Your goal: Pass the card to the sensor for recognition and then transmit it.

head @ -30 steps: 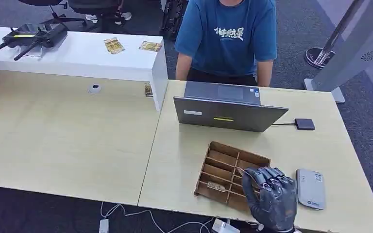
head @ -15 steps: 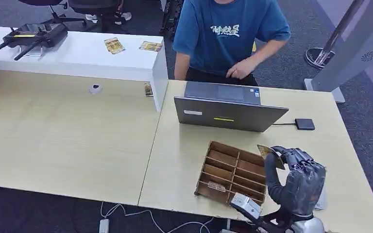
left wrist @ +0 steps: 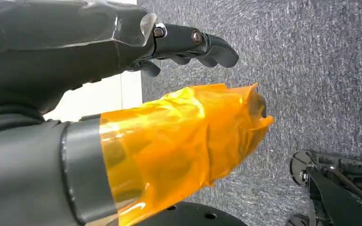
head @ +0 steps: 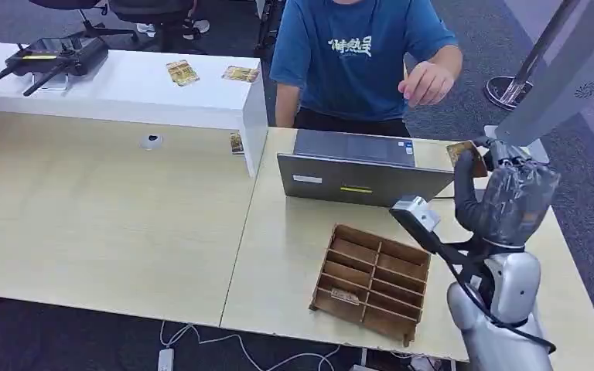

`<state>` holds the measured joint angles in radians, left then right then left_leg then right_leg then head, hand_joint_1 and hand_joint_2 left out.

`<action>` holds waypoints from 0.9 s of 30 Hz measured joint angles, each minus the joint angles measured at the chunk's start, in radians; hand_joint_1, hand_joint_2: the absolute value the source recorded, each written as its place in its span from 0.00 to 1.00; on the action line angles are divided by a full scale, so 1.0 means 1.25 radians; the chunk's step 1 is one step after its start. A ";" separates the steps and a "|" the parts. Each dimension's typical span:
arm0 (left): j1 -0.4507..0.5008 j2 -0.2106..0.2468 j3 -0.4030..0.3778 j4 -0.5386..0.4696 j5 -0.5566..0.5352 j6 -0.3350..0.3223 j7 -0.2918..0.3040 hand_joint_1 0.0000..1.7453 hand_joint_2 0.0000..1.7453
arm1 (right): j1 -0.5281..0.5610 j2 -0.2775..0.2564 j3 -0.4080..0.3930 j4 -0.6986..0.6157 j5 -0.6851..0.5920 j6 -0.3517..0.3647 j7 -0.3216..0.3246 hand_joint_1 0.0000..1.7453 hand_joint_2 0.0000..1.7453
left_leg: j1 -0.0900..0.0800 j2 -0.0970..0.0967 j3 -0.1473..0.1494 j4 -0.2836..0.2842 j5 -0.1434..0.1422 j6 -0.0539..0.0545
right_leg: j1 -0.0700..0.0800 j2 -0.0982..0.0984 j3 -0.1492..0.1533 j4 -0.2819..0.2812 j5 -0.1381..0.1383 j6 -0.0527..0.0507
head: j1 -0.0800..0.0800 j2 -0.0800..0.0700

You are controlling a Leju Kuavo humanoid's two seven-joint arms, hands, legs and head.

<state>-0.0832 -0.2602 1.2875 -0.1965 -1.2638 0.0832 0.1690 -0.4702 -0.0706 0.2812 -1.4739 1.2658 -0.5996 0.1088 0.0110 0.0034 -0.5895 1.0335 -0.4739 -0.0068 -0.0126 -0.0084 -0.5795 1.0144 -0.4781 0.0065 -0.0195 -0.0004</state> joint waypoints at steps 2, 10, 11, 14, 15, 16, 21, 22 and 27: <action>0.000 0.001 -0.005 0.000 -0.002 -0.003 0.000 0.00 0.00 | -0.049 -0.008 0.004 0.035 0.020 0.019 0.012 1.00 1.00 | 0.000 0.000 0.000 0.000 0.000 0.000 | 0.000 0.000 0.000 0.000 0.000 0.000 | 0.000 0.000; 0.000 0.004 -0.016 0.000 -0.005 -0.007 0.002 0.00 0.00 | -0.122 -0.022 0.021 0.107 0.043 0.026 0.029 1.00 1.00 | 0.000 -0.001 0.000 0.000 0.000 0.000 | 0.000 -0.001 0.000 0.000 0.000 0.000 | 0.000 0.000; 0.000 0.004 -0.017 0.000 -0.006 -0.008 0.002 0.00 0.00 | -0.126 -0.023 0.023 0.111 0.051 0.029 0.036 1.00 1.00 | 0.000 -0.001 -0.001 0.000 0.000 0.000 | 0.000 -0.001 0.000 0.000 0.000 0.000 | 0.000 0.000; -0.001 0.004 -0.021 0.000 -0.011 -0.009 0.002 0.00 0.00 | -0.151 -0.025 0.029 0.138 0.063 0.048 0.058 1.00 1.00 | 0.000 -0.001 -0.001 0.000 0.000 0.000 | 0.000 0.000 0.000 0.000 0.000 0.000 | 0.000 0.000; -0.001 0.004 -0.022 0.000 -0.013 -0.009 0.002 0.00 0.00 | -0.163 -0.025 0.031 0.150 0.066 0.053 0.065 1.00 1.00 | 0.000 -0.001 0.000 0.000 0.000 0.000 | 0.000 0.000 0.000 0.000 0.000 0.000 | 0.000 0.000; -0.001 0.004 -0.024 0.000 -0.013 -0.009 0.002 0.00 0.00 | -0.174 -0.026 0.032 0.163 0.069 0.058 0.072 1.00 1.00 | 0.000 -0.001 0.000 0.000 0.000 0.000 | 0.000 0.000 0.000 0.000 0.000 0.000 | 0.000 0.000; -0.001 0.005 -0.032 0.000 -0.013 -0.009 0.002 0.00 0.00 | -0.204 -0.029 0.035 0.217 0.069 0.059 0.085 1.00 1.00 | 0.000 -0.001 -0.001 0.000 0.001 0.001 | 0.000 -0.001 0.000 0.000 0.001 0.000 | 0.000 0.000; -0.001 0.005 -0.032 0.000 -0.012 -0.010 0.002 0.00 0.00 | -0.208 -0.029 0.035 0.229 0.069 0.058 0.085 1.00 1.00 | 0.000 -0.001 0.000 0.000 0.001 0.001 | 0.000 0.000 0.000 0.000 0.001 0.000 | 0.000 0.000; -0.001 0.005 -0.032 0.000 -0.011 -0.009 0.002 0.00 0.00 | -0.211 -0.033 0.036 0.261 0.068 0.051 0.088 1.00 1.00 | 0.000 -0.001 0.000 0.000 0.001 0.001 | 0.000 0.000 -0.001 0.000 0.001 0.000 | 0.000 0.000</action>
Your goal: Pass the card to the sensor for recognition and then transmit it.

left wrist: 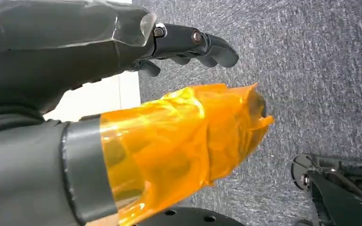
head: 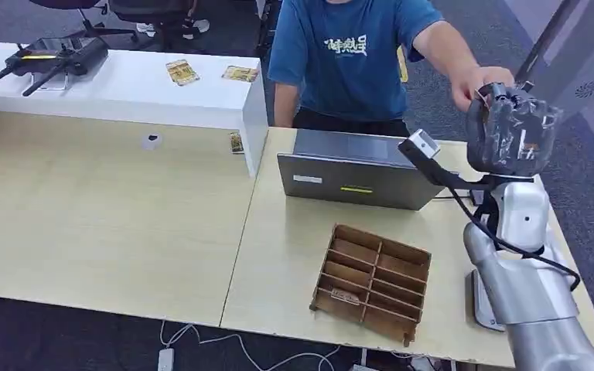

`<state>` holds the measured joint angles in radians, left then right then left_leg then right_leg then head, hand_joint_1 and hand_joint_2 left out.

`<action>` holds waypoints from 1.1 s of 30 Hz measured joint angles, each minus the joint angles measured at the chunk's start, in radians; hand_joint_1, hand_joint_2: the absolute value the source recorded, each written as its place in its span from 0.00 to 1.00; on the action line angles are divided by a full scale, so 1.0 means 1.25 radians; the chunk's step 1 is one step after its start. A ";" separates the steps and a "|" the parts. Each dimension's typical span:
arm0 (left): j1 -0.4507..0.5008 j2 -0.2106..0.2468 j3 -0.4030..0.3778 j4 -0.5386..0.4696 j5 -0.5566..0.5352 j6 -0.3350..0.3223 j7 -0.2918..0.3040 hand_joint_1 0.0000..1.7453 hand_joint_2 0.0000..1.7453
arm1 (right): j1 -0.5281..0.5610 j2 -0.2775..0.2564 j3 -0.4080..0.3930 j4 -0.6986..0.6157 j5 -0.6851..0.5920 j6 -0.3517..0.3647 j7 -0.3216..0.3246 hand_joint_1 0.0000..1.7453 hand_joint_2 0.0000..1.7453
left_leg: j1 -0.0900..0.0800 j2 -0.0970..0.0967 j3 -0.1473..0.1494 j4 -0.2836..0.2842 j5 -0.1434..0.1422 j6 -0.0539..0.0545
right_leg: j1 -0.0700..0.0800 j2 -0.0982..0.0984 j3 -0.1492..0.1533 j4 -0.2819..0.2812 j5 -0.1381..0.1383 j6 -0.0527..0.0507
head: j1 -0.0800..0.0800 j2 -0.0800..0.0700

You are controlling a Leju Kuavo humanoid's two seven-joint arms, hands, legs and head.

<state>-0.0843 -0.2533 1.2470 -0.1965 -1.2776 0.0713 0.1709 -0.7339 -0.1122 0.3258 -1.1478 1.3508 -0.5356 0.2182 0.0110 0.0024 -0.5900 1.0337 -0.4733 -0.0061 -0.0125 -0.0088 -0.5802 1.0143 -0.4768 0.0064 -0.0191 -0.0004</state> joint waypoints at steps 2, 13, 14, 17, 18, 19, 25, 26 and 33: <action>0.000 0.000 0.000 0.000 0.000 0.000 0.000 0.00 0.00 | 0.000 0.000 0.000 0.006 0.000 0.000 0.000 1.00 1.00 | 0.000 0.000 0.000 0.000 0.000 0.000 | 0.000 0.000 0.000 0.000 0.000 0.000 | 0.000 0.000; 0.000 0.001 0.000 0.000 0.008 0.001 0.000 0.00 0.00 | 0.002 -0.005 0.001 0.019 -0.002 0.001 0.001 0.00 1.00 | 0.000 0.000 0.000 0.000 0.000 0.000 | 0.000 0.000 0.000 0.000 0.000 0.000 | 0.000 0.000; 0.000 0.001 0.000 0.000 0.009 0.002 0.000 0.00 0.00 | 0.003 -0.005 0.001 0.018 -0.006 0.001 0.000 0.00 1.00 | 0.000 0.000 0.000 0.000 0.000 0.000 | 0.000 0.000 0.000 0.000 0.000 0.000 | 0.000 0.000; 0.000 0.001 0.000 0.000 0.013 0.002 0.000 0.00 0.00 | 0.016 -0.005 0.001 0.009 -0.020 -0.002 -0.005 0.00 1.00 | 0.000 0.000 0.000 0.000 0.000 0.000 | 0.000 0.000 0.000 0.000 0.000 0.000 | 0.000 0.000; 0.000 0.001 0.000 0.000 0.015 0.002 0.000 0.00 0.00 | 0.023 -0.005 0.001 0.001 -0.027 -0.005 -0.008 0.00 1.00 | 0.000 0.000 0.000 0.000 0.000 0.000 | 0.000 0.000 0.000 0.000 0.000 0.000 | 0.000 0.000; 0.000 0.001 0.000 0.000 0.017 0.003 0.000 0.00 0.00 | 0.031 -0.005 0.001 -0.010 -0.034 -0.012 -0.011 0.00 1.00 | 0.000 0.000 0.000 0.000 0.000 0.000 | 0.000 0.000 0.000 0.000 0.000 0.000 | 0.000 0.000; 0.000 0.001 0.000 0.000 0.021 0.004 0.000 0.00 0.00 | 0.082 -0.009 0.001 -0.066 -0.052 -0.041 -0.022 0.00 1.00 | 0.000 0.000 0.000 0.000 0.000 0.000 | 0.000 0.000 0.000 0.000 0.000 0.000 | 0.000 0.000; 0.000 0.001 0.000 0.000 0.022 0.004 0.000 0.00 0.00 | 0.086 -0.009 0.001 -0.072 -0.052 -0.042 -0.023 0.00 1.00 | 0.000 0.000 0.000 0.000 0.000 0.000 | 0.000 0.000 0.000 0.000 0.000 0.000 | 0.000 0.000; 0.000 0.001 0.000 0.000 0.022 0.004 0.000 0.00 0.00 | 0.100 -0.012 0.001 -0.092 -0.065 -0.048 -0.032 0.00 1.00 | 0.000 0.000 0.000 0.000 0.000 0.000 | 0.000 0.000 0.000 0.000 0.000 0.000 | 0.000 0.000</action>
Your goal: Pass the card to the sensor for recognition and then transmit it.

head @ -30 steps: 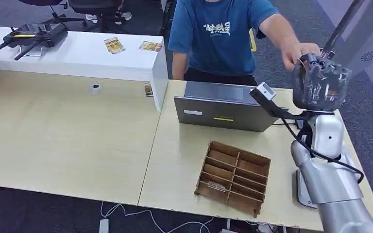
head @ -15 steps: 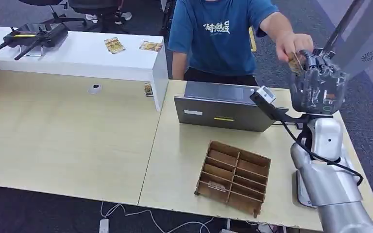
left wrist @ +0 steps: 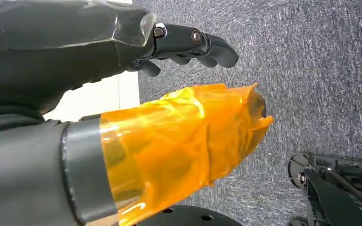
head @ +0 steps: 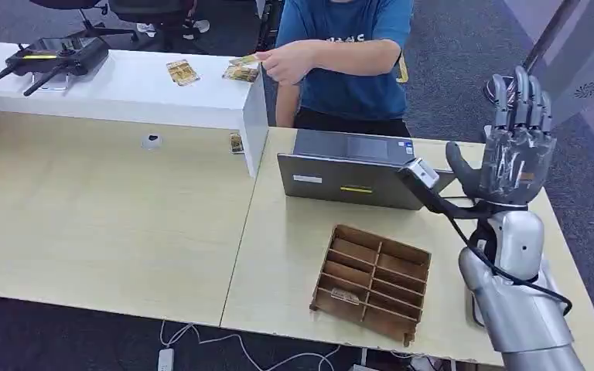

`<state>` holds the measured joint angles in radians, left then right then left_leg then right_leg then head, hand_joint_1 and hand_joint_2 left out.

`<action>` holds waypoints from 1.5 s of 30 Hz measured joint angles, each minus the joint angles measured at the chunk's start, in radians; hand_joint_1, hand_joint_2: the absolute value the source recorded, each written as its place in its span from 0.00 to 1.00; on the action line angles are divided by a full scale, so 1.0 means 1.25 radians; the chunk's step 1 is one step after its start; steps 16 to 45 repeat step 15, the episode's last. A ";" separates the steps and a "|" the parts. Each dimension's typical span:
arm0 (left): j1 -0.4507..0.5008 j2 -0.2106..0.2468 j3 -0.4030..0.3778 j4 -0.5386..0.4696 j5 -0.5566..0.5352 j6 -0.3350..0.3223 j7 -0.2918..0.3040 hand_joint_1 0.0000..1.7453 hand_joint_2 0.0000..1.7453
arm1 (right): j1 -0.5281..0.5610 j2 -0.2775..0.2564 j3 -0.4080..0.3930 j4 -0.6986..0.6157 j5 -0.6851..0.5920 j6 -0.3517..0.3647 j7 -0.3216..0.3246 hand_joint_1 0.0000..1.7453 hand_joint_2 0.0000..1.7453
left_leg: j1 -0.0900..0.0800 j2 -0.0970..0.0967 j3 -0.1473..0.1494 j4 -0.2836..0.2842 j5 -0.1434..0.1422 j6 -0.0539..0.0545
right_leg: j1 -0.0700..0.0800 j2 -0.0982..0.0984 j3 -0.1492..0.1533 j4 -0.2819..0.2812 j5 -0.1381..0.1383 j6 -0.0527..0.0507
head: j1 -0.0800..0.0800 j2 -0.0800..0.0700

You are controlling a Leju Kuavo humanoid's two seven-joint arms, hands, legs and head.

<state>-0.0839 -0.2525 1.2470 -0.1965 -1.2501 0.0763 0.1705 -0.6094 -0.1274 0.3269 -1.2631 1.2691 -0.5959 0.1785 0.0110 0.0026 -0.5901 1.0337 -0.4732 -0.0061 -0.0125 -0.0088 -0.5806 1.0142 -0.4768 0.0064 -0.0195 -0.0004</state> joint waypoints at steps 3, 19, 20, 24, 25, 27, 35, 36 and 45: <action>0.000 0.000 0.000 0.000 0.006 0.004 -0.001 0.00 0.00 | 0.025 0.000 -0.005 -0.023 -0.052 -0.021 -0.032 0.00 1.00 | 0.000 0.000 0.000 0.000 0.000 0.000 | 0.000 0.000 0.000 0.000 0.000 0.000 | 0.000 0.000; 0.006 -0.014 0.015 0.000 0.074 0.042 -0.034 0.00 0.00 | 0.314 0.000 -0.064 -0.258 -0.594 -0.057 -0.341 0.00 1.00 | 0.000 -0.002 -0.001 0.000 -0.002 0.000 | 0.000 -0.003 0.000 -0.001 -0.003 0.001 | 0.000 0.000; 0.006 -0.014 0.015 0.000 0.074 0.042 -0.034 0.00 0.00 | 0.314 0.000 -0.064 -0.258 -0.594 -0.057 -0.341 0.00 1.00 | 0.000 -0.002 -0.001 0.000 -0.002 0.000 | 0.000 -0.003 0.000 -0.001 -0.003 0.001 | 0.000 0.000; 0.006 -0.014 0.015 0.000 0.074 0.042 -0.034 0.00 0.00 | 0.314 0.000 -0.064 -0.258 -0.594 -0.057 -0.341 0.00 1.00 | 0.000 -0.002 -0.001 0.000 -0.002 0.000 | 0.000 -0.003 0.000 -0.001 -0.003 0.001 | 0.000 0.000; 0.006 -0.014 0.015 0.000 0.074 0.042 -0.034 0.00 0.00 | 0.314 0.000 -0.064 -0.258 -0.594 -0.057 -0.341 0.00 1.00 | 0.000 -0.002 -0.001 0.000 -0.002 0.000 | 0.000 -0.003 0.000 -0.001 -0.003 0.001 | 0.000 0.000; 0.006 -0.014 0.015 0.000 0.074 0.042 -0.034 0.00 0.00 | 0.314 0.000 -0.064 -0.258 -0.594 -0.057 -0.341 0.00 1.00 | 0.000 -0.002 -0.001 0.000 -0.002 0.000 | 0.000 -0.003 0.000 -0.001 -0.003 0.001 | 0.000 0.000; 0.006 -0.014 0.015 0.000 0.074 0.042 -0.034 0.00 0.00 | 0.314 0.000 -0.064 -0.258 -0.594 -0.057 -0.341 0.00 1.00 | 0.000 -0.002 -0.001 0.000 -0.002 0.000 | 0.000 -0.003 0.000 -0.001 -0.003 0.001 | 0.000 0.000; 0.006 -0.014 0.015 0.000 0.074 0.042 -0.034 0.00 0.00 | 0.314 0.000 -0.064 -0.258 -0.594 -0.057 -0.341 0.00 1.00 | 0.000 -0.002 -0.001 0.000 -0.002 0.000 | 0.000 -0.003 0.000 -0.001 -0.003 0.001 | 0.000 0.000; 0.006 -0.014 0.015 0.000 0.074 0.042 -0.034 0.00 0.00 | 0.314 0.000 -0.064 -0.258 -0.594 -0.057 -0.341 0.00 1.00 | 0.000 -0.002 -0.001 0.000 -0.002 0.000 | 0.000 -0.003 0.000 -0.001 -0.003 0.001 | 0.000 0.000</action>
